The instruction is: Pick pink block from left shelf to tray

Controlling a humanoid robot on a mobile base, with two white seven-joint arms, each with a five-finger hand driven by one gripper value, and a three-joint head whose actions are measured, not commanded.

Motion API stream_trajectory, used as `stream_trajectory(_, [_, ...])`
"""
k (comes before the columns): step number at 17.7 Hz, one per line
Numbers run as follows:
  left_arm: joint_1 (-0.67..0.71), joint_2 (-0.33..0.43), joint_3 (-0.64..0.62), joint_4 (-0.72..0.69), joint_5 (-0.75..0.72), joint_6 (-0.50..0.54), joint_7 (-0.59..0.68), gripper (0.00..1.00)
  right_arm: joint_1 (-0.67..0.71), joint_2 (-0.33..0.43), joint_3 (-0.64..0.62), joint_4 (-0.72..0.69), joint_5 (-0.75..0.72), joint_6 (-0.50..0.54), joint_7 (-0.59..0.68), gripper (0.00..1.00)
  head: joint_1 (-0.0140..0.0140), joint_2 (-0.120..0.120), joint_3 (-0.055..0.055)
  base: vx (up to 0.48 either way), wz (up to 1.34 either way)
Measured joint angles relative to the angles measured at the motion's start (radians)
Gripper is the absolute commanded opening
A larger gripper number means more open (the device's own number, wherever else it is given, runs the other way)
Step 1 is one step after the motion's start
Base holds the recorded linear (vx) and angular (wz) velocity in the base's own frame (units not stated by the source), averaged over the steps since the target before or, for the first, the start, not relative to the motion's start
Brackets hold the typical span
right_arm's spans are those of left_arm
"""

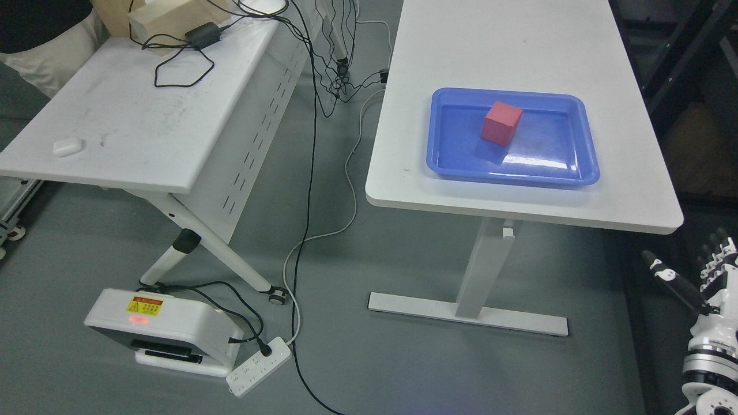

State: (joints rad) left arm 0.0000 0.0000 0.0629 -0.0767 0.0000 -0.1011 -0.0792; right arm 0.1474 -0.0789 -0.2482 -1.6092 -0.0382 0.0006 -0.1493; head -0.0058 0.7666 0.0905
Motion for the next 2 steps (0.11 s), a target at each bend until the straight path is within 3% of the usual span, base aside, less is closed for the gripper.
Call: stream_trajectory(2, [0.000, 0.000, 0.000, 0.000, 0.000, 0.000, 0.000, 1.00, 0.000, 0.000, 0.000, 0.000, -0.001, 0.000, 0.001, 1.00, 0.0000, 0.000, 0.000, -0.164, 0.00])
